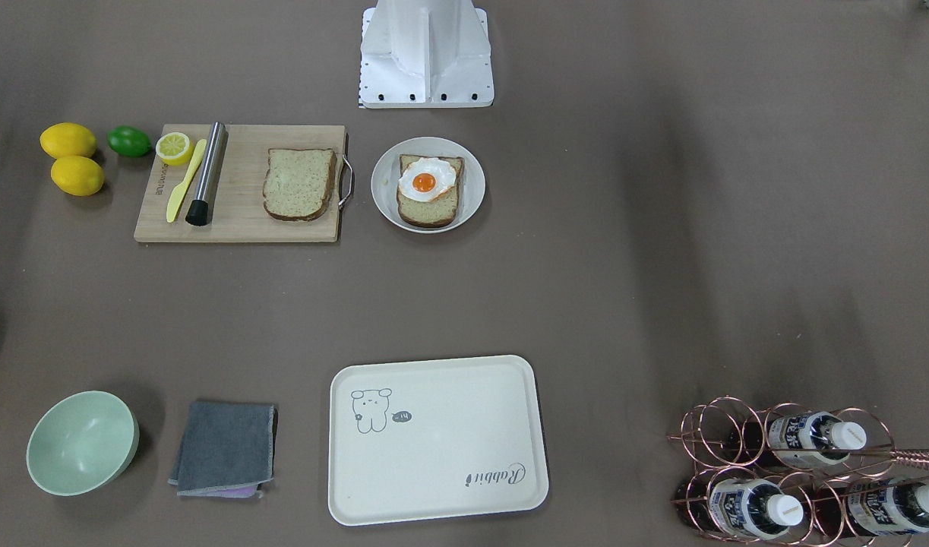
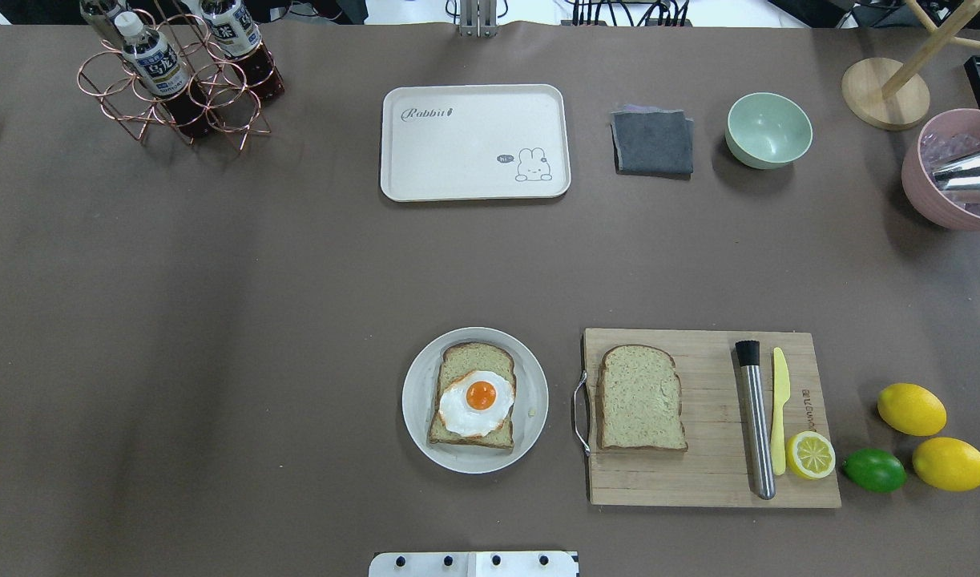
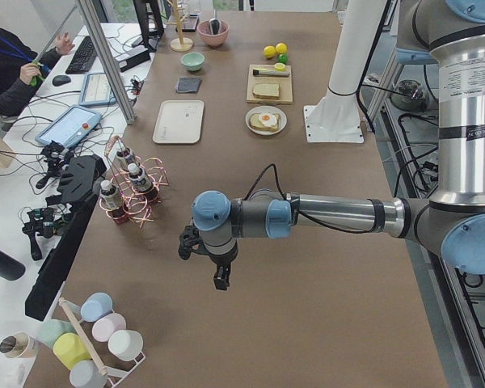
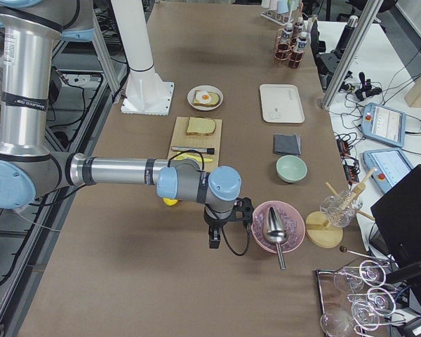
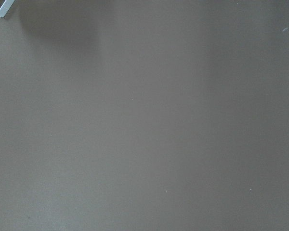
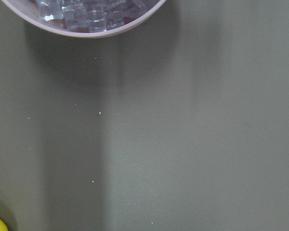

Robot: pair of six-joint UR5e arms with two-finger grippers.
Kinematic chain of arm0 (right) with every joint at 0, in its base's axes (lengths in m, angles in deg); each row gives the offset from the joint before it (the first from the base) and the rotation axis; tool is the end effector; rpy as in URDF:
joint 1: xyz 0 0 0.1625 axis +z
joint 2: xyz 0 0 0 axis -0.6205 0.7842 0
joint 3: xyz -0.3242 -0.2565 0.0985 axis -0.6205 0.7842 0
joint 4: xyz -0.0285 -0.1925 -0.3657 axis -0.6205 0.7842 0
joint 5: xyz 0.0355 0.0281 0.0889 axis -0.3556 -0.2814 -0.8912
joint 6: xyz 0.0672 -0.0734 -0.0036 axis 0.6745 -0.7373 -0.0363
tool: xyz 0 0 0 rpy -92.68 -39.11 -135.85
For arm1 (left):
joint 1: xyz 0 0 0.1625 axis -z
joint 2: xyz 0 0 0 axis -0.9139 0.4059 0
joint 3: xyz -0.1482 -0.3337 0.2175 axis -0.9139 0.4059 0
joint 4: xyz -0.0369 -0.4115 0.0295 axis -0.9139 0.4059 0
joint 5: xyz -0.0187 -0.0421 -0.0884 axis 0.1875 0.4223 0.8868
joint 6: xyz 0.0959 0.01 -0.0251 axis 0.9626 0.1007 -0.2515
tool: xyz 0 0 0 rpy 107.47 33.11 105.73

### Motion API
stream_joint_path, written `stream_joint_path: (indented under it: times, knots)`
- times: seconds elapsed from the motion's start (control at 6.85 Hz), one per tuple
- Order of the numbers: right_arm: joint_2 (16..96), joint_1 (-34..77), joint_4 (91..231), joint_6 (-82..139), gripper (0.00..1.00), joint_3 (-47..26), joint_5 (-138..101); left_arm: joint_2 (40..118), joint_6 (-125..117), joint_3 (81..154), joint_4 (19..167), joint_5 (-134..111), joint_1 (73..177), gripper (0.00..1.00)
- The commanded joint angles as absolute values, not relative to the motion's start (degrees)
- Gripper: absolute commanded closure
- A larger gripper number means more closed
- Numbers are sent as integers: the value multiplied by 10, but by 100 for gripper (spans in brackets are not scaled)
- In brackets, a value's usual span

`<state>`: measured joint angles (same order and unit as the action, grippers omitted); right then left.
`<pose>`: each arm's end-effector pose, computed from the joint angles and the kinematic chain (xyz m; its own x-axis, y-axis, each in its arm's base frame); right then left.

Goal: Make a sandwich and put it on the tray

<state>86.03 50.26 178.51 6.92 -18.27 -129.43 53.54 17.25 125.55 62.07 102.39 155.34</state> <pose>0.0539 -0.4195 0.6517 0.7144 -0.0709 0.6962 0.0908 0.9958 0.0082 -0.0569 -0.4483 0.6344 0.6967 0.1055 -0.7095 -0.0919 0.9941 0.0576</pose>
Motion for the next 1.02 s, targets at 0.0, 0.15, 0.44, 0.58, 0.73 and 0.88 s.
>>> stream_joint_path:
  times: [0.0,0.15,0.44,0.58,0.73,0.88]
  knots:
    - [863,513,1752,71,0,-217,-1332,579,153,1252,624,1026,1560,1]
    - [850,522,1752,75,0,-256,-1333,592,118,1260,637,1026,1561,2]
    - [807,523,1752,89,0,-280,-1334,617,95,1277,718,1026,1561,1]
    - [778,514,1753,90,0,-270,-1337,632,87,1276,741,1026,1553,2]
    - [771,496,1753,91,0,-269,-1338,643,79,1274,794,1025,1519,1]
    - [763,453,1753,112,0,-264,-1337,661,47,1268,813,1020,1465,2]
